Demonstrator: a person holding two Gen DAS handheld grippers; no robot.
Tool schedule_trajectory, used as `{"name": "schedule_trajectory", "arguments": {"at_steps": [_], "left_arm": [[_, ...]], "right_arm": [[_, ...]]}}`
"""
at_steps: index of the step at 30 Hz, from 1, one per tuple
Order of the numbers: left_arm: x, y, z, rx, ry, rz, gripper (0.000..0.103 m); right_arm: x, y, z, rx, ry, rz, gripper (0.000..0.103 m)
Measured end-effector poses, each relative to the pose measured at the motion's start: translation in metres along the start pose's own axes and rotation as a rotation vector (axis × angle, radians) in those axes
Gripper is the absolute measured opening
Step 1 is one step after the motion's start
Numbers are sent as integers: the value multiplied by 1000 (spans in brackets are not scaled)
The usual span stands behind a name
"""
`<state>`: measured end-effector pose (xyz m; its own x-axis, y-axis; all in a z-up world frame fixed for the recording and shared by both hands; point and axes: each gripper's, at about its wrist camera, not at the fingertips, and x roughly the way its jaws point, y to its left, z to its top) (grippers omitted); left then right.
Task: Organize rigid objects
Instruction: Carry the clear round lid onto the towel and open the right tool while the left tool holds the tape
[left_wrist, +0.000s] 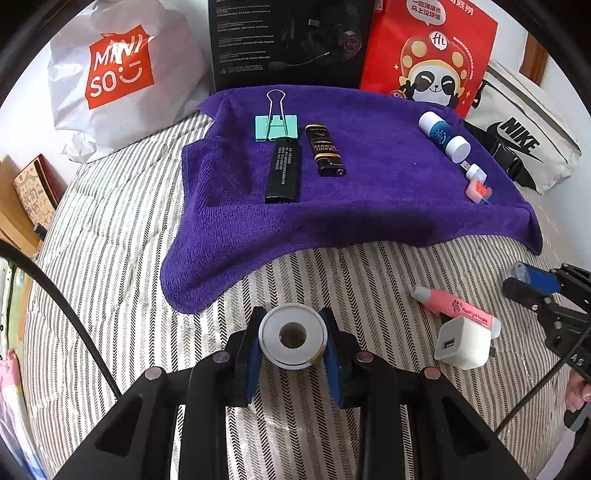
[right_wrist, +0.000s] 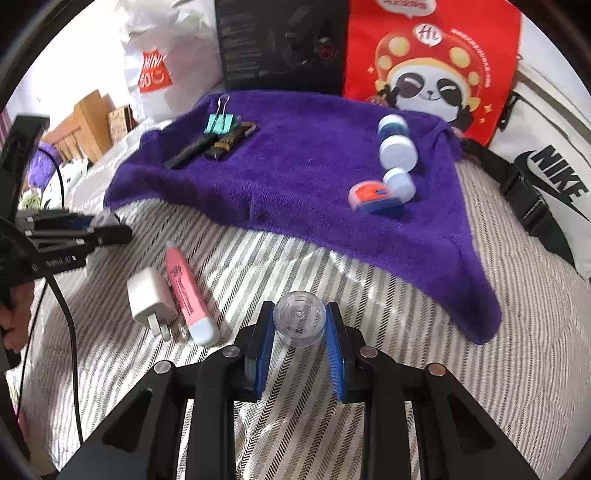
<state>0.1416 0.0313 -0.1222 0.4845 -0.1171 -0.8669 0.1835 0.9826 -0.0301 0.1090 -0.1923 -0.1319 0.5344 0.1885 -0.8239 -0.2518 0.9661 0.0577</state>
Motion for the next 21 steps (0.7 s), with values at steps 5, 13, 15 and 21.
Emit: {"name": "schedule_trajectory", "arguments": {"at_steps": [5,13,15,21], "left_arm": [[-1,2,3,-18,24,-12,27],[-16,4,4,-21,17,7,27],[-21,5,5,-19,13,21,27],[-33,8,10,-34,-18,27,27]], "right_arm": [[-7,-8,6,47,12,17,27],[-32,-17,23,56,-37,20,27],[-36,-20,30,59,-41,31,27],[-47,-29,43,83,-70,44,27]]}}
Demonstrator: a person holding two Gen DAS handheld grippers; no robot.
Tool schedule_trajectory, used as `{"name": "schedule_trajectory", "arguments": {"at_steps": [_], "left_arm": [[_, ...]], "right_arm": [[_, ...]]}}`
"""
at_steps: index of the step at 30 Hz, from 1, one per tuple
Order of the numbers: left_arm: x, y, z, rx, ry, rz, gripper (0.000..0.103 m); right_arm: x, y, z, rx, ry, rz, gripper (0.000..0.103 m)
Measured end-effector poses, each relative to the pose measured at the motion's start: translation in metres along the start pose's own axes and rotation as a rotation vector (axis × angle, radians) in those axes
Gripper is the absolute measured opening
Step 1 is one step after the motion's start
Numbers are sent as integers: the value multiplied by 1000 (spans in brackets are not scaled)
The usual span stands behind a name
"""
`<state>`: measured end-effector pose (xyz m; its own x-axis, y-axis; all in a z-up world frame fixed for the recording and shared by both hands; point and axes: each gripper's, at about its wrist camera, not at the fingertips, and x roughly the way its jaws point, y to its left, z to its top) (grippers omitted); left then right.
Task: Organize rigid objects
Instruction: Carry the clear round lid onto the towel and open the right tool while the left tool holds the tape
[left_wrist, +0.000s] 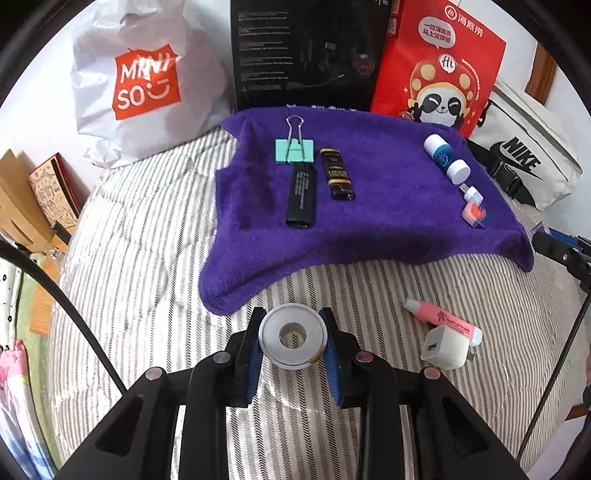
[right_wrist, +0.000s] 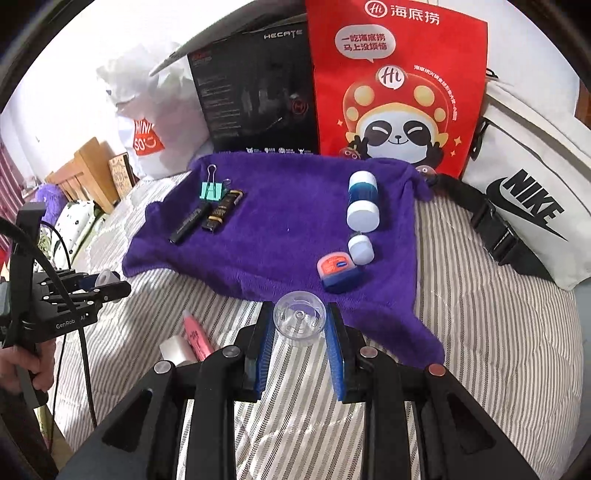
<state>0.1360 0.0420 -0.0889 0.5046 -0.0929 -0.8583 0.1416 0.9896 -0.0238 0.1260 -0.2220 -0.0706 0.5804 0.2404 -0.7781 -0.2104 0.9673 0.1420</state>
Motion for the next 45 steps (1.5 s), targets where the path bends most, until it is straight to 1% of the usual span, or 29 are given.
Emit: {"name": "schedule_trajectory", "arguments": {"at_steps": [3,8,11,13,14,17,24,28,30,33,36,38,42,45], "left_arm": [[-2,1,4,1,-8,-10,27],[-5,4,11,-4,-17,-1,27],[-5,9,16,-31,-40,15,27],[0,12,20,-32,-22,-3,27],[1,12,21,-34,-28,0,27],[7,14,25,-27,-19,-8,27],[6,26,35,-36,-48,21,27],[6,33,39,-45,-59,5,27],[10,37,41,-43,-49,4,27],[15,45,41,-62,-40,5,27],[17,52,41,-72,-37,6,27],[20,54,41,-72,-28,1,27],[24,54,40,-61,-27,-2,27],[26,51,39,-51,-25,-18,27]], "right_arm": [[0,-1,3,-2,1,1,27],[5,-3,9,-11,6,-9,27],[10,-7,16,0,10,-11,27],[15,-9,22,3,7,-8,27],[18,-10,26,5,7,-8,27],[30,-12,37,1,14,-17,27],[60,-15,64,2,25,-33,27],[79,-14,80,7,14,-29,27],[91,-13,88,3,9,-34,27],[110,-9,97,-24,1,-58,27],[125,-3,104,-67,-7,-103,27],[134,-4,108,-70,6,-105,27],[149,-11,114,-33,33,-96,27],[157,-14,118,-26,64,-98,27]]}}
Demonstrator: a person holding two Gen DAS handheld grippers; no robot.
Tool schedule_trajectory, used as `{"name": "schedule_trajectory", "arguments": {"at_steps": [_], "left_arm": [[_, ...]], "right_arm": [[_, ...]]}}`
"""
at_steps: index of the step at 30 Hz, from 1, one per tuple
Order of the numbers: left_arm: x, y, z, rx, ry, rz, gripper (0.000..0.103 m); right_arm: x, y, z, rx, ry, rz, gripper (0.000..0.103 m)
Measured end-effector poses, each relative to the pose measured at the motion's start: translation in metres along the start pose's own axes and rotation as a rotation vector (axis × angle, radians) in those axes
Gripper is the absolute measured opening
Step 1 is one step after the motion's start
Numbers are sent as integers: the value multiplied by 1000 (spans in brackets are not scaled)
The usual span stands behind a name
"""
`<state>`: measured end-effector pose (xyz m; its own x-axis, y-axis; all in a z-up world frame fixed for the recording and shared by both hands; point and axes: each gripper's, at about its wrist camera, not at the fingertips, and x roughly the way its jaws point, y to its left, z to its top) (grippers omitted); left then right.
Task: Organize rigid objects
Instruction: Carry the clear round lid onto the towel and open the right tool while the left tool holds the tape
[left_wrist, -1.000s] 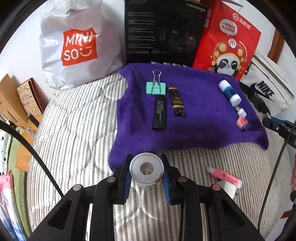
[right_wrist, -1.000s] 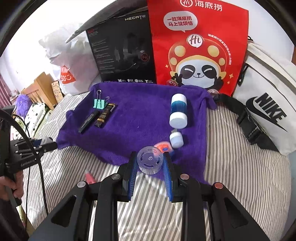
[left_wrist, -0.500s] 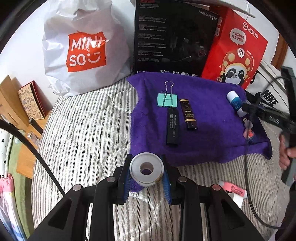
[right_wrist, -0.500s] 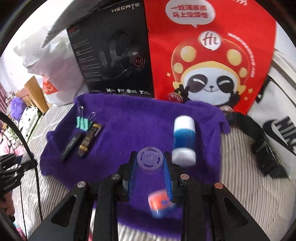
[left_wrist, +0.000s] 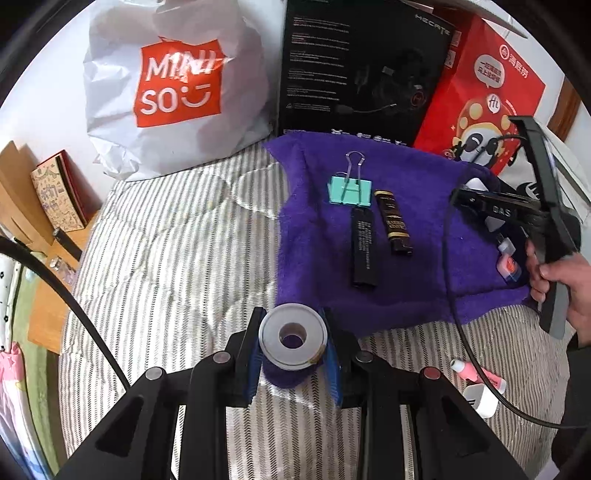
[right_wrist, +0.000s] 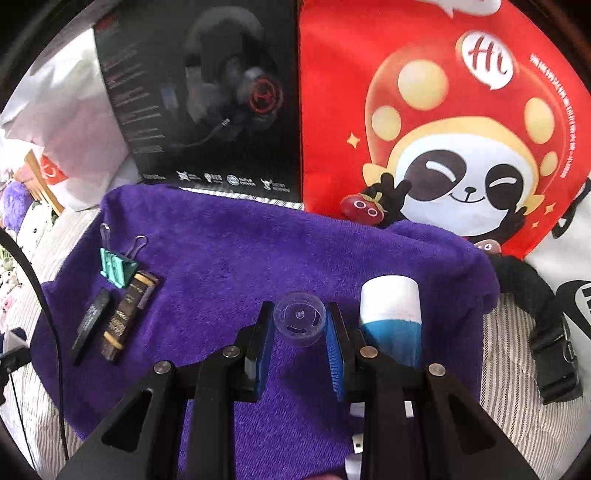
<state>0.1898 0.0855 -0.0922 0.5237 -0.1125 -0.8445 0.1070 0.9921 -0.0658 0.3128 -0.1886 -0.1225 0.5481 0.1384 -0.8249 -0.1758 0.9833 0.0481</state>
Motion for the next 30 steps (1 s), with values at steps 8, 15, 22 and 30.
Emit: {"name": "schedule_trajectory", "arguments": {"at_steps": [8,15,22,30], "left_arm": [[2,-5,-3,18,10,-12,27],[-1,-7,-5,27,23,-16,27],[-16,-15,-3,47,14,-21,27],[-27,-21,-2,43,3,-55,27]], "right_arm": [[15,2,8,-2,59,-22,27],[25,6,13,-12,79,-26,28],[25,8,10,-14,131,-33,65],[1,10,-13,-13,106,-7,65]]}}
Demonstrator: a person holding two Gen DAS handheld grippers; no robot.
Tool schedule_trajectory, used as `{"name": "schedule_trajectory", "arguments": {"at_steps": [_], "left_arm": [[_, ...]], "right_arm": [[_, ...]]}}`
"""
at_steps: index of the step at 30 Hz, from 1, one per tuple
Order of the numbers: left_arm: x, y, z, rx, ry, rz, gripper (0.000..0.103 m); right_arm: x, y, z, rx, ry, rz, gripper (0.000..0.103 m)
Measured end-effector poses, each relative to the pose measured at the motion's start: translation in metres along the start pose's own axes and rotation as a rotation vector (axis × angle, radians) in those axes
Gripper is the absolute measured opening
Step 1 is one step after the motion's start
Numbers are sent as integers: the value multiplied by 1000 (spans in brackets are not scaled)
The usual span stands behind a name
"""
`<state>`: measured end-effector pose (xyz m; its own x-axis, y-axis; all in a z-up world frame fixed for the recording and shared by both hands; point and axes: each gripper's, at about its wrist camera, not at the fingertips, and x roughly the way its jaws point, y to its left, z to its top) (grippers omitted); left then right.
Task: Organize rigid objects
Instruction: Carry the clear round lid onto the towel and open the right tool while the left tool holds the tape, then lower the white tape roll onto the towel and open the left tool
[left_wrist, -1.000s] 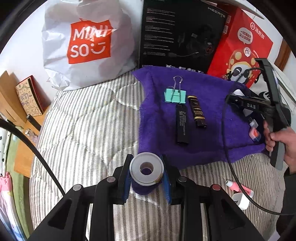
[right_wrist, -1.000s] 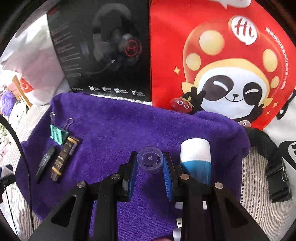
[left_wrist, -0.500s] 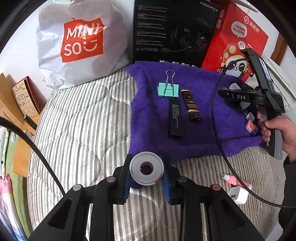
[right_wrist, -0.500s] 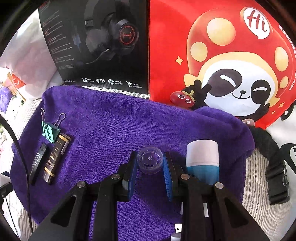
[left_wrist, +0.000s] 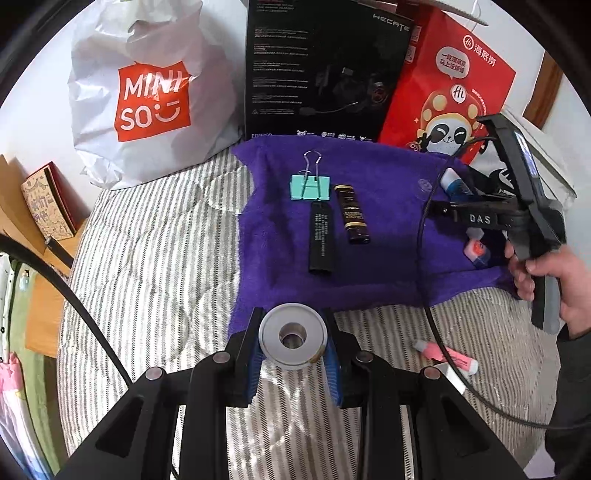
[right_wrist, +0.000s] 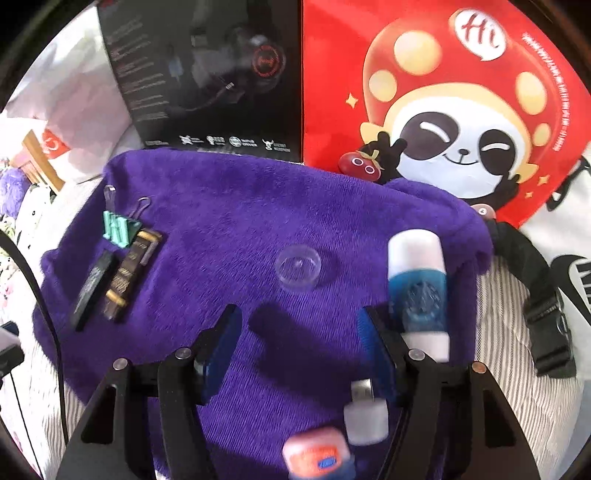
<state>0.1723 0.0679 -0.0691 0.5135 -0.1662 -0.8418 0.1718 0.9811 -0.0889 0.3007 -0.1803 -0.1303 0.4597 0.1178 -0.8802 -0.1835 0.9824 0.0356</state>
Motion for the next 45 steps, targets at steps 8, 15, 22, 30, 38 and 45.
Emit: {"name": "schedule_trajectory", "arguments": {"at_steps": [8,15,22,30,38,45], "left_arm": [[6,-17,10,-1,-2,-74,27],[25,-36,33,16,7,-106,27],[68,-50,53,37,57,-102,27],[92,-62,53,77,98,-83,27],[93,-70,51,125,94,-58,29],[91,-77,49,133,104,-64,43]], "right_arm": [[-46,-6,-39,49,-57,39,65],[-94,-27,-78,106,-100,51,65],[-124,-44,-114,171,-99,74,65],[-127,-48,-129,203,-76,81,65],[-131,-44,-131,194,-80,92,65],[-126,-40,-139,175,-57,91,65]]}}
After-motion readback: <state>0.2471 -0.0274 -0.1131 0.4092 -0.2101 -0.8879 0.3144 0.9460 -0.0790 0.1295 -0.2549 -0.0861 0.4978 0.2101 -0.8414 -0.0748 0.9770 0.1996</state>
